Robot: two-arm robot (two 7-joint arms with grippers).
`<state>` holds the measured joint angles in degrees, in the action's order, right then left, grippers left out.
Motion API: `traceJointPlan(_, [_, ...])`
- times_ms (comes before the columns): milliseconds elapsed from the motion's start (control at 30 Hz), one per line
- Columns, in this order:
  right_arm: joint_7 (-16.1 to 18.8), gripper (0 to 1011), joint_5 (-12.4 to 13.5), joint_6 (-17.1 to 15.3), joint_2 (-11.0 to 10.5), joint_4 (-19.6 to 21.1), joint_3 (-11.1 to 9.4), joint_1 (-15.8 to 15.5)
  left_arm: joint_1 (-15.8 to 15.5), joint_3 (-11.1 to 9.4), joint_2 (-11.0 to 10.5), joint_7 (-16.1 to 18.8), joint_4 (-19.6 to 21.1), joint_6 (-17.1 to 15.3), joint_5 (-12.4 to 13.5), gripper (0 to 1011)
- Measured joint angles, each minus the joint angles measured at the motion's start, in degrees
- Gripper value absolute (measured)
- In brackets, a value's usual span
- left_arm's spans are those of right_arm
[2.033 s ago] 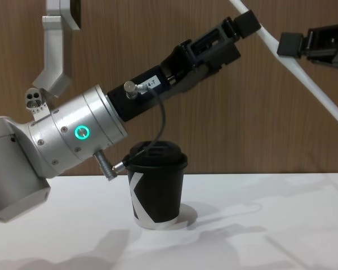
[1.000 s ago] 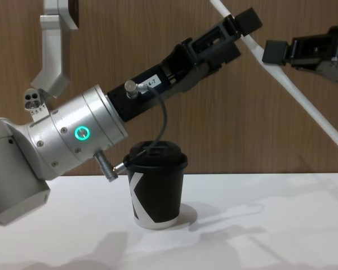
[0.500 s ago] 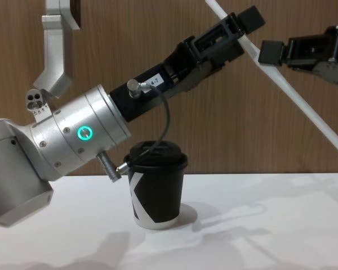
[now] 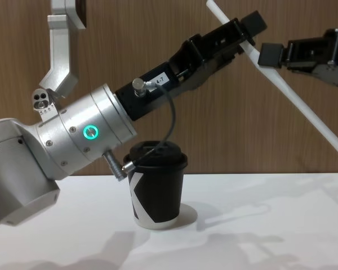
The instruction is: Pick up the straw with one hand, pass it to the other hand, and insert it into the cup.
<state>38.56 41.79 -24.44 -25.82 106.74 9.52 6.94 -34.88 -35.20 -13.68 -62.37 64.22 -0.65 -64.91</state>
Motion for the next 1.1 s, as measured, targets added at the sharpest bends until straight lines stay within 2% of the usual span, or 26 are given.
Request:
traceJointPlan(133, [-0.11,0,0.09,0.06,-0.14,-0.1,0.16,0.07,-0.24,-0.26,0.13,-0.35,-0.35,0.16,-0.16,385])
traceJointPlan(333, [-0.33,0,0.18,0.22,-0.42,-0.21,0.45,0.21,-0.46,-0.47,0.24,-0.67,-0.62,0.3,-0.33,210])
traceJointPlan(1100, [-0.55,0,0.31,0.45,-0.78,-0.32,0.84,0.43,-0.72,-0.8,0.33,-0.96,-1.04,0.47,-0.46,58])
